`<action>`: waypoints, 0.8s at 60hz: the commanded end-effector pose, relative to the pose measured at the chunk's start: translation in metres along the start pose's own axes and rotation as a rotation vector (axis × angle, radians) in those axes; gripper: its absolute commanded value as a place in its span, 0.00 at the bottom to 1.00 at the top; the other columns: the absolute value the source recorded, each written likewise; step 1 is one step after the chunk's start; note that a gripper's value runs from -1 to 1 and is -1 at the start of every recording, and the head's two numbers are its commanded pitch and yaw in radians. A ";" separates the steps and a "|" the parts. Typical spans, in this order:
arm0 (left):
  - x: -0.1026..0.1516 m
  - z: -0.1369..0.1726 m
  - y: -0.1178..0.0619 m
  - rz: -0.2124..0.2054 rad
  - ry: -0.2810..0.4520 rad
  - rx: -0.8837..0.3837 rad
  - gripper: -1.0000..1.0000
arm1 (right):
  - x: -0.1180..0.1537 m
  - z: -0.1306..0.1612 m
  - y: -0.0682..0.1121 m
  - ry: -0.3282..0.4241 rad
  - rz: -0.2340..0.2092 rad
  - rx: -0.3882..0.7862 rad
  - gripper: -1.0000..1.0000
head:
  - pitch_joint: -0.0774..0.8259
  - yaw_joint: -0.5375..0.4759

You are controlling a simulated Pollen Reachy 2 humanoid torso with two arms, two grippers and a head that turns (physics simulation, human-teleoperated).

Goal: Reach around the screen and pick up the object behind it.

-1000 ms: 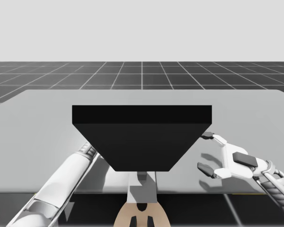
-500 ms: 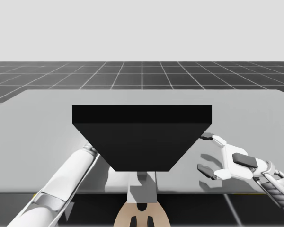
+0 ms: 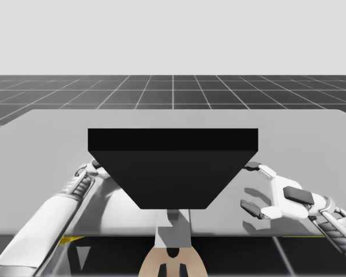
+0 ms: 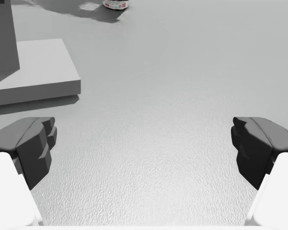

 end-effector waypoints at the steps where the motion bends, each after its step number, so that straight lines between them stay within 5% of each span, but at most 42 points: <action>1: 0.018 0.031 0.024 -0.038 -0.058 0.079 1.00 | 0.000 0.000 0.000 -0.045 -0.021 0.047 0.00 | 0.17 0.52; 17: 0.032 0.062 0.039 -0.047 -0.098 0.144 1.00 | 0.001 0.001 -0.001 -0.049 -0.018 0.038 0.00 | 0.17 0.52; 37: 0.091 0.073 0.047 -0.094 -0.202 0.215 1.00 | 0.001 0.002 -0.002 -0.053 -0.002 0.020 0.00 | 0.16 0.52; 48: 0.133 0.079 0.045 -0.158 -0.240 0.230 1.00 | 0.001 0.002 -0.002 -0.056 0.002 0.012 0.00 | 0.16 0.52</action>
